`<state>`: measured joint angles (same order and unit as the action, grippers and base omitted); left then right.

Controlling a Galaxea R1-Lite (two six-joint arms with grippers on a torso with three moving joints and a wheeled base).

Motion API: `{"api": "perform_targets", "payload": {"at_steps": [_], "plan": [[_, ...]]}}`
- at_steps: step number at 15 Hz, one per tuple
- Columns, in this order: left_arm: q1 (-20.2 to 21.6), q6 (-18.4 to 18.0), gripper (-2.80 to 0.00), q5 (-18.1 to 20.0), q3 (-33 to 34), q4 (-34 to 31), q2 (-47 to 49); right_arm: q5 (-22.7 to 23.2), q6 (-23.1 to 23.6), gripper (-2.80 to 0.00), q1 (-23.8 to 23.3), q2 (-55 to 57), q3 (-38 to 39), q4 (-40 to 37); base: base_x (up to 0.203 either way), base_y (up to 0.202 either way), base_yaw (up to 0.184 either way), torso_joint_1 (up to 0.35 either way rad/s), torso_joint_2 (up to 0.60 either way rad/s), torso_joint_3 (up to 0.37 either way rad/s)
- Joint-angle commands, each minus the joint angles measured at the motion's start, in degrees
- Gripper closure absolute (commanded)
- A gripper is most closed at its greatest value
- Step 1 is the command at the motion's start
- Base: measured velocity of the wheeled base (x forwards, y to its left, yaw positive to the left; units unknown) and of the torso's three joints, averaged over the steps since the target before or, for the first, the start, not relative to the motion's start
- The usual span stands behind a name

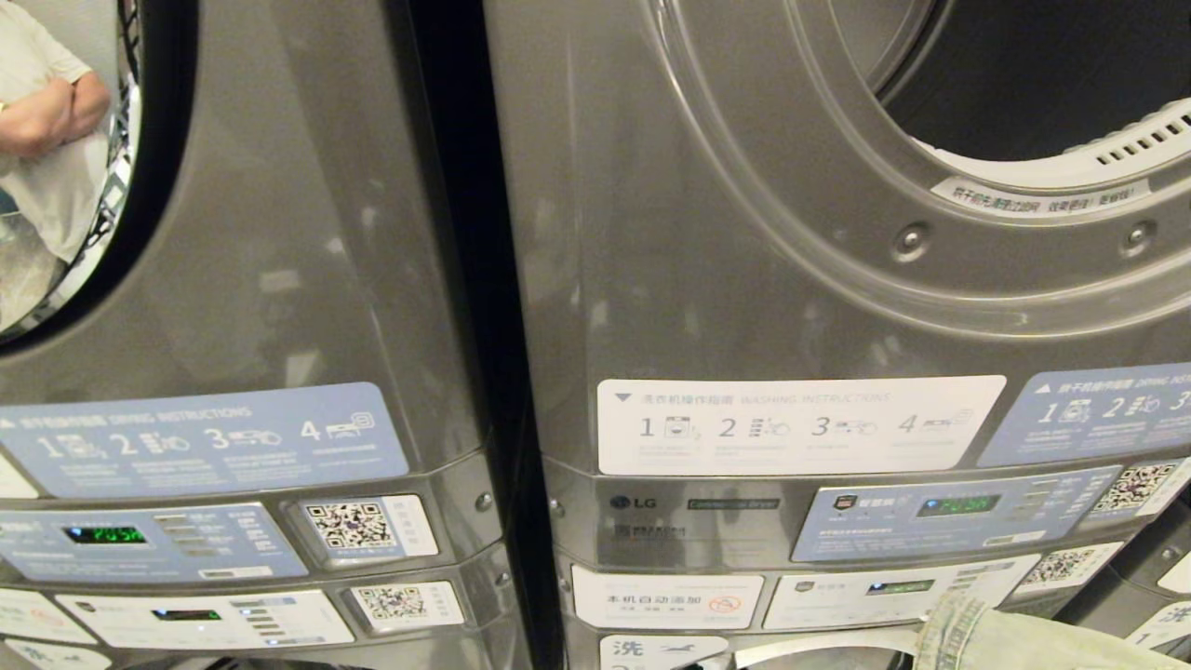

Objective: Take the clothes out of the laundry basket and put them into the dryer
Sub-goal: Put the clothes in the dryer

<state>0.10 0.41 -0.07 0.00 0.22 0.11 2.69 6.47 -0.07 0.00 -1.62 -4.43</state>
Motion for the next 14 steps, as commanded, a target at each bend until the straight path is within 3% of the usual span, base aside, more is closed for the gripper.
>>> {"api": "perform_targets", "payload": {"at_steps": [1,14], "plan": [[0.0,0.0,0.0,0.0,0.1,0.0,0.0,0.0,0.0,0.0,0.1,0.1,0.0,0.0,0.0,0.0,0.0,0.094,-0.18,-0.1],[0.0,0.0,0.0,0.0,0.1,0.0,0.0,-0.1,0.5,0.0,0.0,0.1,0.0,0.1,0.0,0.0,0.0,0.074,-0.14,-0.071]]}}
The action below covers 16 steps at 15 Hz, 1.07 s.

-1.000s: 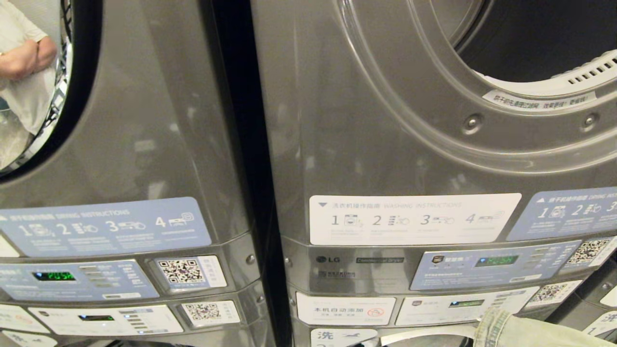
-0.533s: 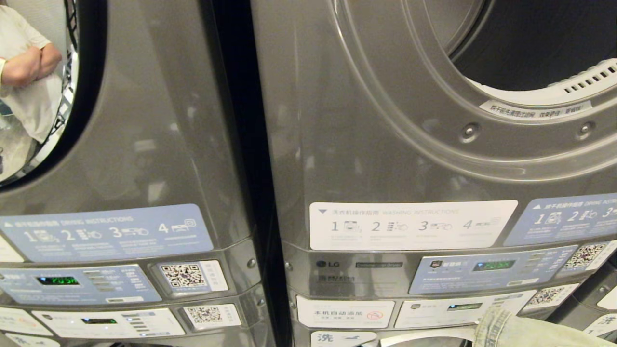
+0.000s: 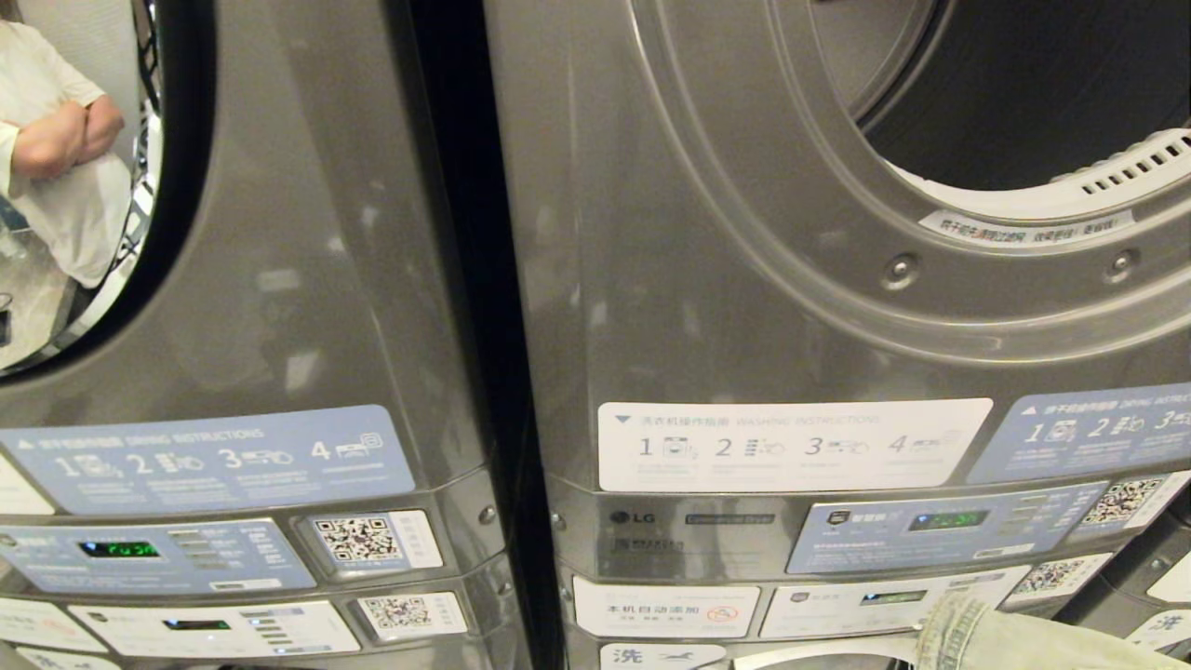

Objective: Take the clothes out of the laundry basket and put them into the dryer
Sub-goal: Put the clothes in the dryer

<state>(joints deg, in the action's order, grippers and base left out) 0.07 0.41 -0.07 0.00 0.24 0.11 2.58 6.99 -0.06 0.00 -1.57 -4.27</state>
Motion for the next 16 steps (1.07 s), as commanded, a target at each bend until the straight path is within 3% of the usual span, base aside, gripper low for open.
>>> {"api": "perform_targets", "payload": {"at_steps": [1,16], "plan": [[0.0,0.0,0.0,0.0,0.1,0.0,0.0,0.1,0.5,0.0,0.0,0.1,-0.1,0.0,0.0,0.0,0.0,0.061,-0.12,-0.057],[0.0,0.0,0.0,0.0,0.1,0.0,0.0,0.7,1.7,0.0,0.1,0.0,-0.1,-0.1,0.0,0.0,0.0,0.062,-0.12,-0.062]]}}
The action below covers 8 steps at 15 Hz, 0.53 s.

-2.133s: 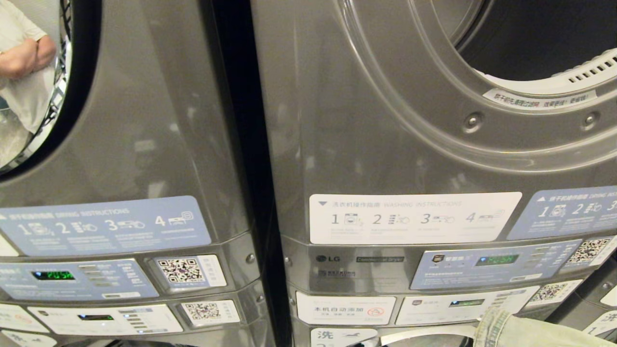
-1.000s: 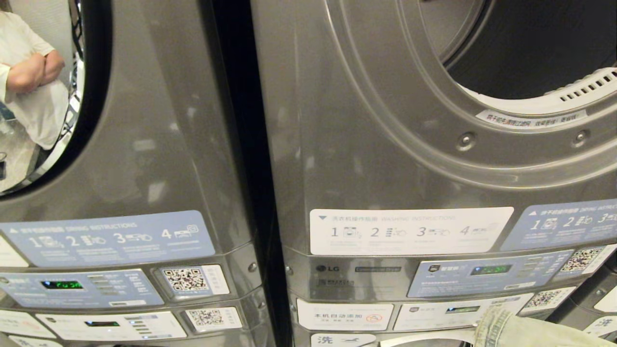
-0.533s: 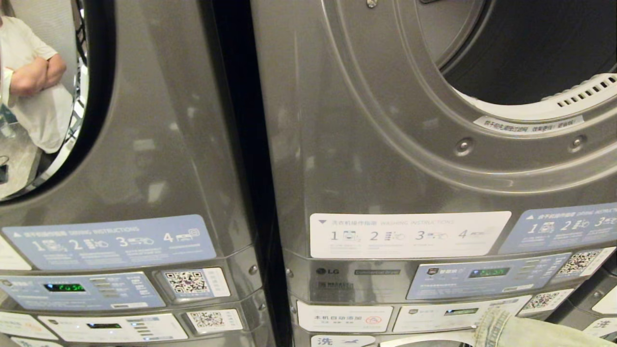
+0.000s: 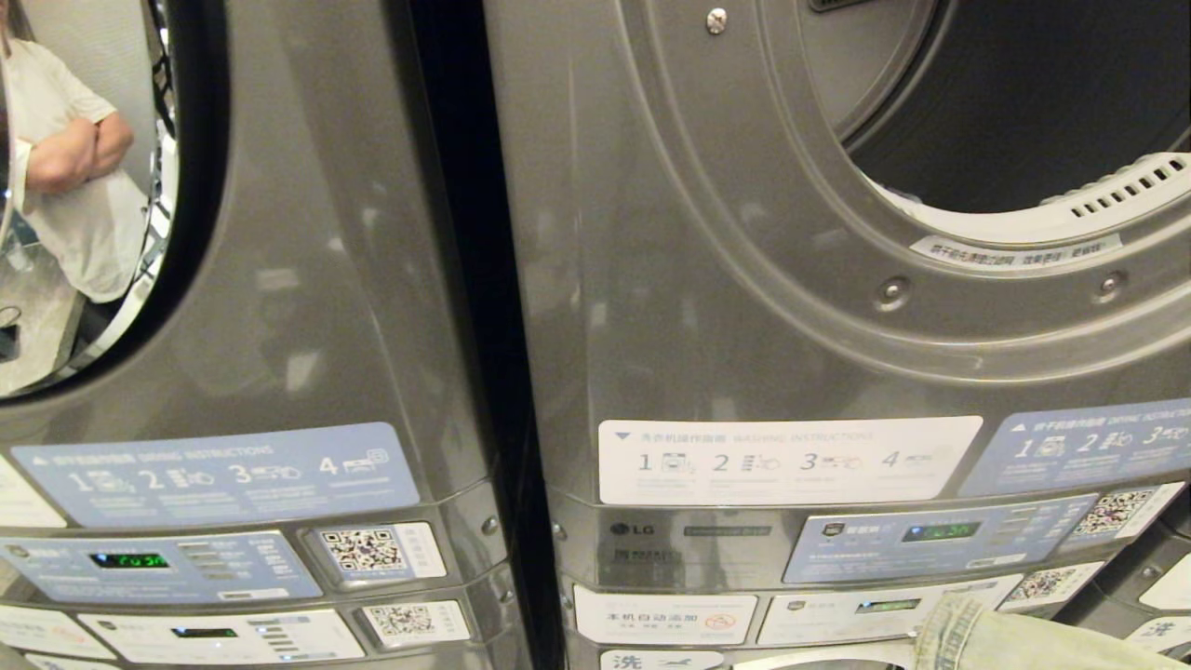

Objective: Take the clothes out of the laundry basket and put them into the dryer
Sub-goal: Put the clothes in the dryer

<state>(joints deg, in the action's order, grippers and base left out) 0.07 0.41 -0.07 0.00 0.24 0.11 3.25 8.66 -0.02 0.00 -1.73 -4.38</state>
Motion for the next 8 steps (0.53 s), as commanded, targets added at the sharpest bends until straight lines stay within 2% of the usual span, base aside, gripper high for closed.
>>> {"api": "perform_targets", "payload": {"at_steps": [1,8], "plan": [[0.0,0.0,0.0,0.0,0.1,0.0,0.0,0.0,0.0,0.0,-0.1,0.0,0.1,0.0,0.0,0.0,0.0,0.061,-0.11,-0.059],[0.0,0.0,0.0,0.0,0.1,0.0,0.0,0.2,0.1,0.0,0.0,0.1,0.0,0.0,0.0,0.0,0.0,0.055,-0.11,-0.054]]}}
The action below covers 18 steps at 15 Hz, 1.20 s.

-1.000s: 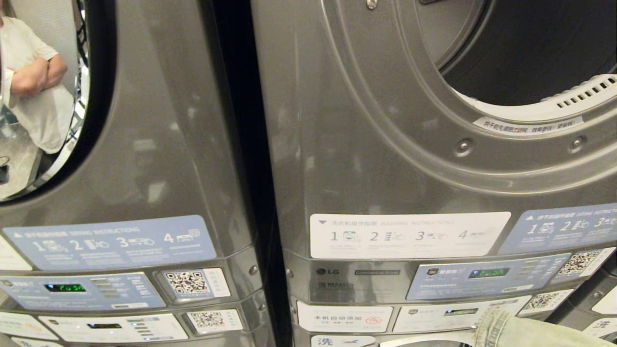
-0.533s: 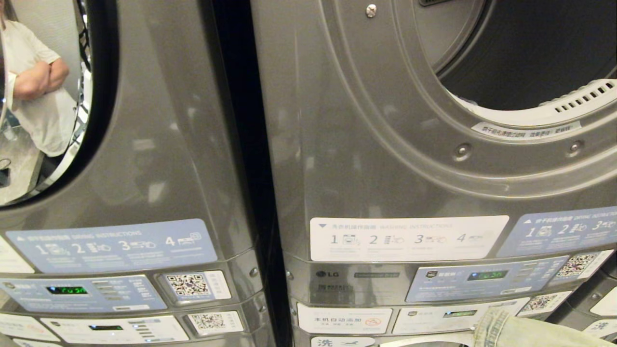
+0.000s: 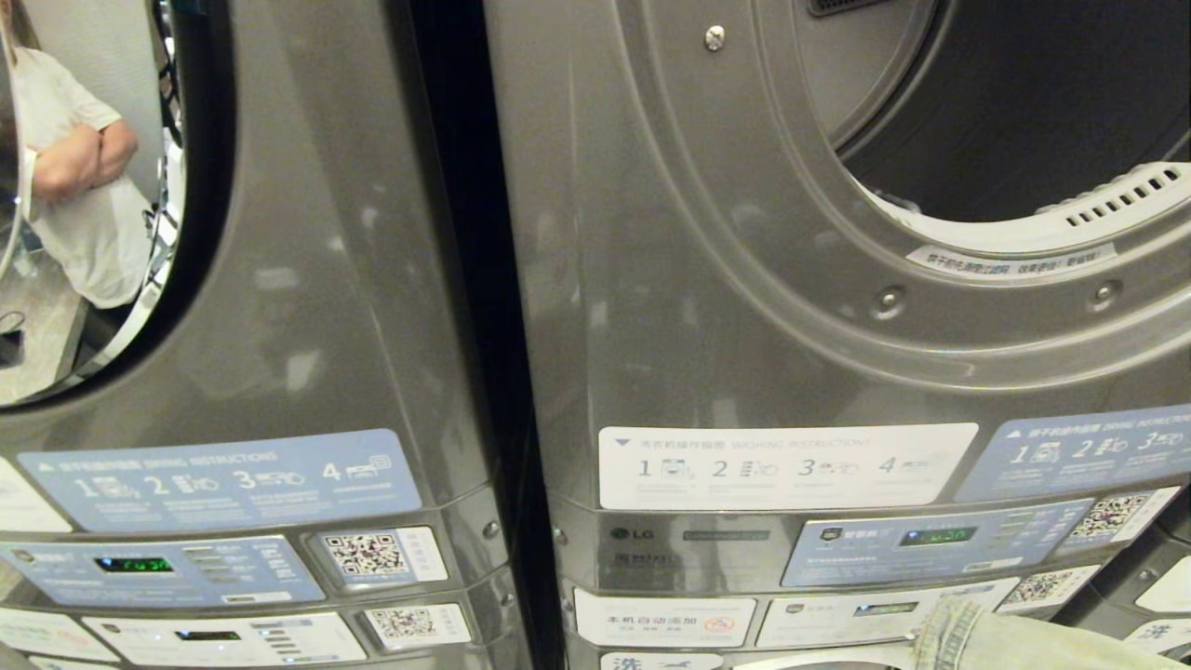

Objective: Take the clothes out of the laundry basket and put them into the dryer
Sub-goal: Put the clothes in the dryer

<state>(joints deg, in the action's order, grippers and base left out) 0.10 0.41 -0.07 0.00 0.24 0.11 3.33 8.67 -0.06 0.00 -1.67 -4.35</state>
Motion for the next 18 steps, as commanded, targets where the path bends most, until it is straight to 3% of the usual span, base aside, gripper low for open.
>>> {"api": "perform_targets", "payload": {"at_steps": [1,18], "plan": [[0.0,0.0,0.0,0.0,0.1,0.0,0.0,0.0,0.0,0.0,0.1,0.1,0.0,0.0,0.0,0.0,0.0,0.05,-0.1,-0.05],[0.0,-1.4,0.0,0.1,0.1,-0.3,0.0,-0.3,-1.5,0.0,0.0,0.0,0.1,0.0,0.0,0.0,0.0,0.027,-0.05,-0.025]]}}
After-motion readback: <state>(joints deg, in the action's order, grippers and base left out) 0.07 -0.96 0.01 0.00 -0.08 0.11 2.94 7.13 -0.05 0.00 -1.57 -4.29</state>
